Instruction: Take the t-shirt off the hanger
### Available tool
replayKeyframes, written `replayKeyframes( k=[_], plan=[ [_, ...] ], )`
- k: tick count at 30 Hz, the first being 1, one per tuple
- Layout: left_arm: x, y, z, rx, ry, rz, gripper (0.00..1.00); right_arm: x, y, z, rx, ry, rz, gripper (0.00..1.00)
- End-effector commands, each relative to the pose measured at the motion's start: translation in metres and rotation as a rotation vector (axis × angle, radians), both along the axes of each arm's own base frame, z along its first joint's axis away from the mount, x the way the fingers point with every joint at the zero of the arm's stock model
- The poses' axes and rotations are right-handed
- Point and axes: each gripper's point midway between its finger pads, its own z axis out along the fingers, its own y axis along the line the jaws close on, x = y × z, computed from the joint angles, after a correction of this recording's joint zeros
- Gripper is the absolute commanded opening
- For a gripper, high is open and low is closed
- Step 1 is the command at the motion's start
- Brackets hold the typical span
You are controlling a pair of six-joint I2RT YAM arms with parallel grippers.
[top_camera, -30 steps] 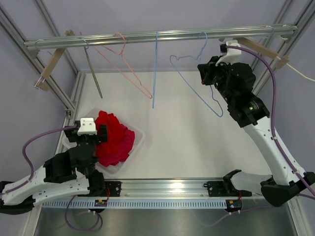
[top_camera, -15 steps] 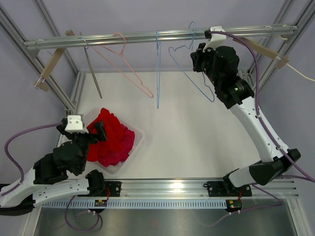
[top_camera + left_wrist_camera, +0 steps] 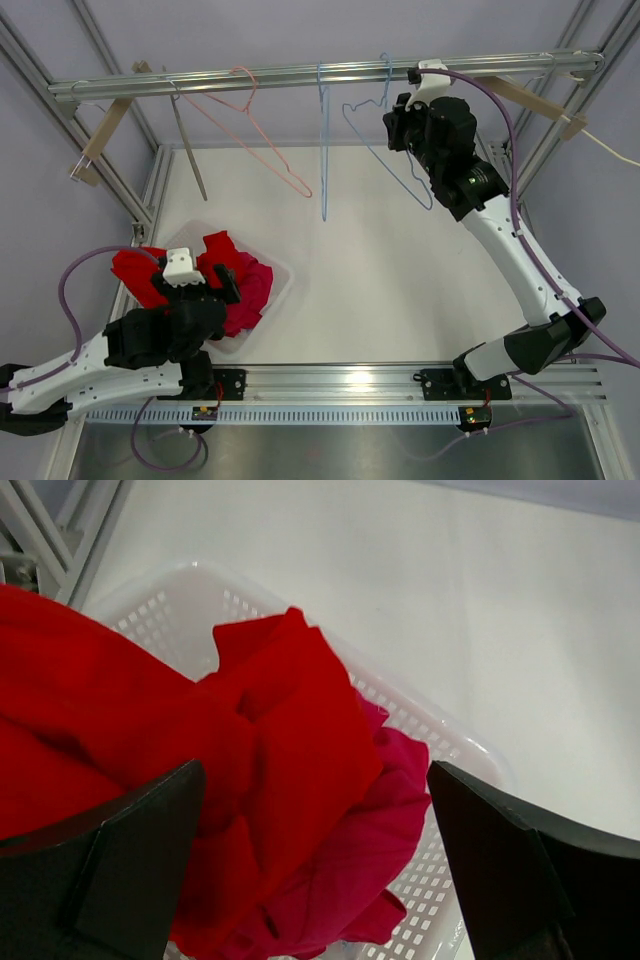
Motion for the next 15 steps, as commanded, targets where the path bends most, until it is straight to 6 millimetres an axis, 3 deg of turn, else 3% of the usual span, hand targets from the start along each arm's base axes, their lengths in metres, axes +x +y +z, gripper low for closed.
replayKeyframes(
  k=[1,7,12,15],
  plan=[
    [0.0,-0.004,0.001,-0.199,0.003,0.068,0.99,-0.006,0.0,0.012,0.015,-0.043,0.007,0.0],
    [0.002,-0.003,0.035,-0.194,-0.035,0.057,0.99,-0.008,-0.005,-0.002,0.019,-0.028,-0.016,0.0],
    [0.003,-0.012,0.046,-0.187,-0.044,0.017,0.99,-0.012,-0.009,-0.009,0.024,-0.017,-0.031,0.01],
    [0.004,-0.019,0.056,-0.202,-0.063,-0.025,0.99,-0.015,-0.012,-0.011,0.029,-0.014,-0.036,0.06]
  ],
)
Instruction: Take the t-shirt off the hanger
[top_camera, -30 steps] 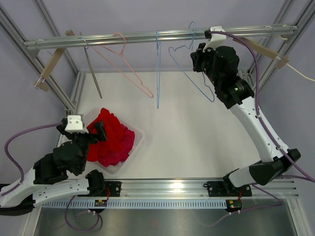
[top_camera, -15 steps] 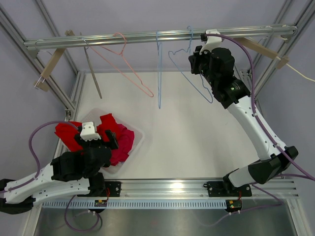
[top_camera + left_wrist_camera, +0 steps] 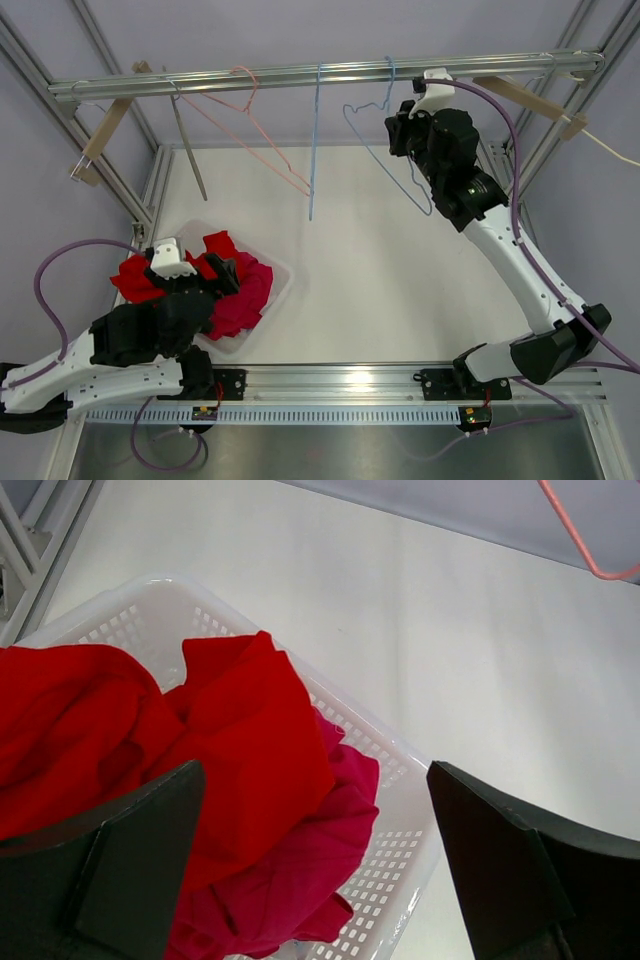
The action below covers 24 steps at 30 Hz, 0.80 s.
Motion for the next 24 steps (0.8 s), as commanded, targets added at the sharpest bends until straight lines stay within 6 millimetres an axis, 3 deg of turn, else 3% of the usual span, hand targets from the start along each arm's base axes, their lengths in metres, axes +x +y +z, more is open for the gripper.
replayKeyframes(
  k=[1,3,4,8,13,15,18,19,20,21,22,23,24],
  plan=[
    [0.005,-0.015,0.038,-0.127,-0.079,-0.03,0.99,-0.013,-0.008,-0.002,0.005,0.016,-0.023,0.09],
    [0.004,-0.022,0.047,-0.104,-0.1,-0.093,0.99,-0.016,-0.008,-0.004,0.015,0.017,-0.015,0.16],
    [0.005,-0.028,0.06,-0.147,-0.132,-0.118,0.99,-0.017,-0.009,-0.003,0.018,0.016,-0.014,0.17],
    [0.002,-0.05,0.078,-0.116,-0.185,-0.258,0.99,-0.021,-0.01,-0.003,0.027,0.017,-0.013,0.23],
    [0.0,-0.073,0.087,-0.095,-0.209,-0.36,0.99,-0.03,-0.013,0.001,0.043,0.013,-0.008,0.47],
    [-0.002,-0.085,0.092,-0.101,-0.222,-0.407,0.99,-0.039,-0.017,0.01,0.062,-0.006,0.0,0.62],
    [-0.003,-0.099,0.101,-0.082,-0.252,-0.469,0.99,-0.06,-0.023,0.022,0.106,-0.032,0.016,0.76],
    [-0.004,-0.102,0.103,-0.081,-0.259,-0.483,0.99,-0.066,-0.025,0.024,0.12,-0.039,0.022,0.86],
    [-0.005,-0.106,0.105,-0.076,-0.266,-0.499,0.99,-0.082,-0.031,0.041,0.167,-0.084,0.032,0.98],
    [-0.005,-0.11,0.109,-0.083,-0.28,-0.512,0.99,-0.087,-0.029,0.03,0.17,-0.071,0.054,0.99],
    [-0.006,-0.114,0.111,-0.076,-0.289,-0.532,0.99,-0.094,-0.03,0.032,0.193,-0.086,0.069,0.99],
    [-0.006,-0.116,0.112,-0.077,-0.297,-0.541,0.99,-0.112,-0.036,0.047,0.259,-0.134,0.086,0.99],
    [-0.006,-0.119,0.117,-0.09,-0.311,-0.548,0.99,-0.115,-0.033,0.028,0.269,-0.103,0.101,1.0]
  ],
)
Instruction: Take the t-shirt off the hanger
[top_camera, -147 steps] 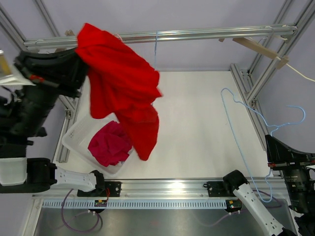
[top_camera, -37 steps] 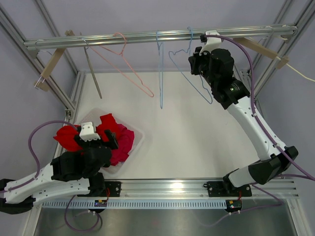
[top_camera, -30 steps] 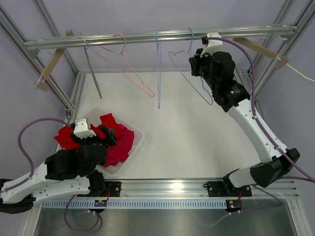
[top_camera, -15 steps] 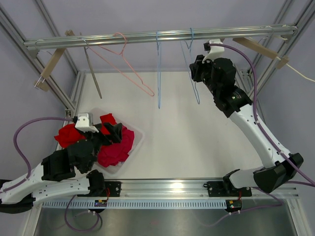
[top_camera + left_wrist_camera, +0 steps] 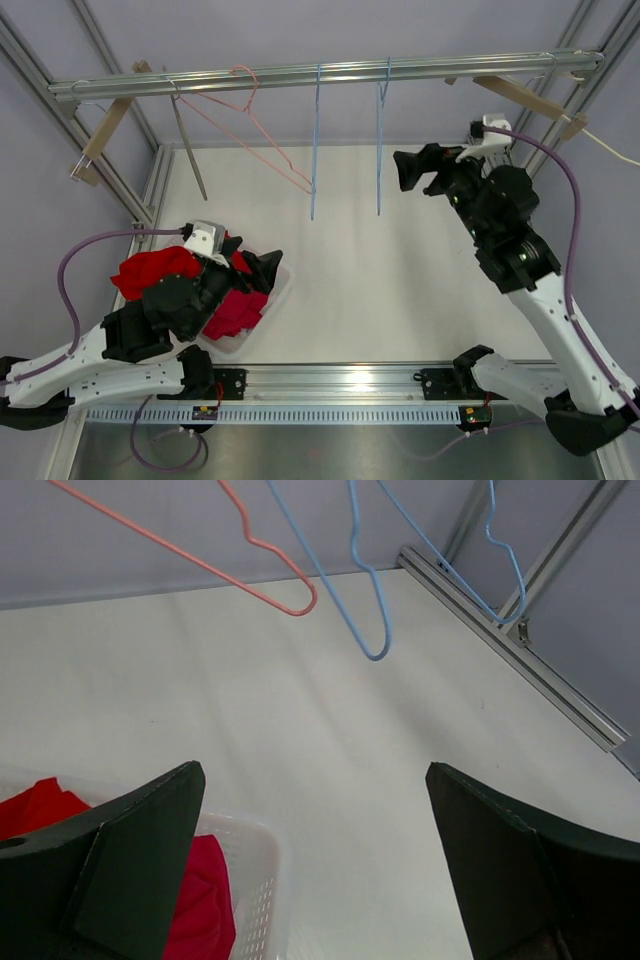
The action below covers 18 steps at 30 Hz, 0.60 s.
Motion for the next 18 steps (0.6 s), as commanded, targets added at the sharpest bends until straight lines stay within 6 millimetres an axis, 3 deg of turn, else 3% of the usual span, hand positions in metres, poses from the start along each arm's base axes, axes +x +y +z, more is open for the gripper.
replayKeyframes(
  k=[1,2,3,5,6,8,9,12,18],
  plan=[
    [-0.007,-0.017,0.045,-0.104,-0.096,-0.099,0.99,-0.041,-0.003,0.02,0.154,-0.095,0.078,1.0],
    [-0.008,-0.018,0.047,-0.108,-0.103,-0.109,0.99,-0.049,-0.003,0.022,0.204,-0.106,0.098,1.0],
    [-0.008,-0.02,0.051,-0.122,-0.113,-0.116,0.99,-0.051,0.001,0.0,0.206,-0.071,0.121,0.99],
    [-0.01,-0.02,0.054,-0.129,-0.123,-0.128,0.99,-0.07,-0.001,0.002,0.267,-0.093,0.163,0.99],
    [-0.01,-0.02,0.055,-0.134,-0.127,-0.127,0.99,-0.071,0.002,-0.016,0.268,-0.061,0.176,1.0],
    [-0.011,-0.019,0.057,-0.14,-0.132,-0.13,0.99,-0.081,-0.002,-0.018,0.32,-0.078,0.184,0.99],
    [-0.01,-0.018,0.055,-0.134,-0.129,-0.124,0.99,-0.078,-0.001,-0.036,0.315,-0.048,0.172,0.99],
    [-0.009,-0.016,0.043,-0.123,-0.113,-0.109,0.99,-0.078,-0.011,-0.059,0.287,-0.002,0.119,0.99],
    [-0.011,-0.014,0.018,-0.114,-0.072,-0.112,0.99,-0.085,-0.027,-0.083,0.228,0.029,0.055,0.99]
  ],
)
